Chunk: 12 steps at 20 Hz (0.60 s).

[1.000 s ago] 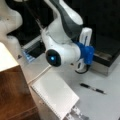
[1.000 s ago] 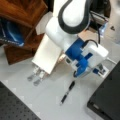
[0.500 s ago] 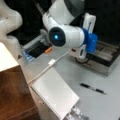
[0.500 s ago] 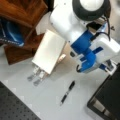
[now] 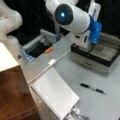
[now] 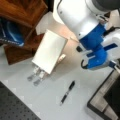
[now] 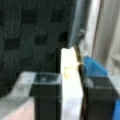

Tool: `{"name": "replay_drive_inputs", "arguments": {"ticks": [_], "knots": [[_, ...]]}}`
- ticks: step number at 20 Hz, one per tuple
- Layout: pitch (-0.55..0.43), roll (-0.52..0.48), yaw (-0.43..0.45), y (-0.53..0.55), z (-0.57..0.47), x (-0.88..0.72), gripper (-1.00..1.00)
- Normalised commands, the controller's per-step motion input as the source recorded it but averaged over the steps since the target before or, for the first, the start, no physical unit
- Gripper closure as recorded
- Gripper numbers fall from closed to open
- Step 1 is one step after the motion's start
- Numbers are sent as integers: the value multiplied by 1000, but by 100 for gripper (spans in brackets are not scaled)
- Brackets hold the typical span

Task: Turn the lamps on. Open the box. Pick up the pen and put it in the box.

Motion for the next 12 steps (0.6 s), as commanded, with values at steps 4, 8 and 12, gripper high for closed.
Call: {"name": "replay_drive_inputs", "arguments": {"ticks": [4,8,12], "knots": [[27,-216,11,412,128,-226,100],[23,-175,26,325,38,-224,100],[20,-160,29,301,-23,-251,100]]}}
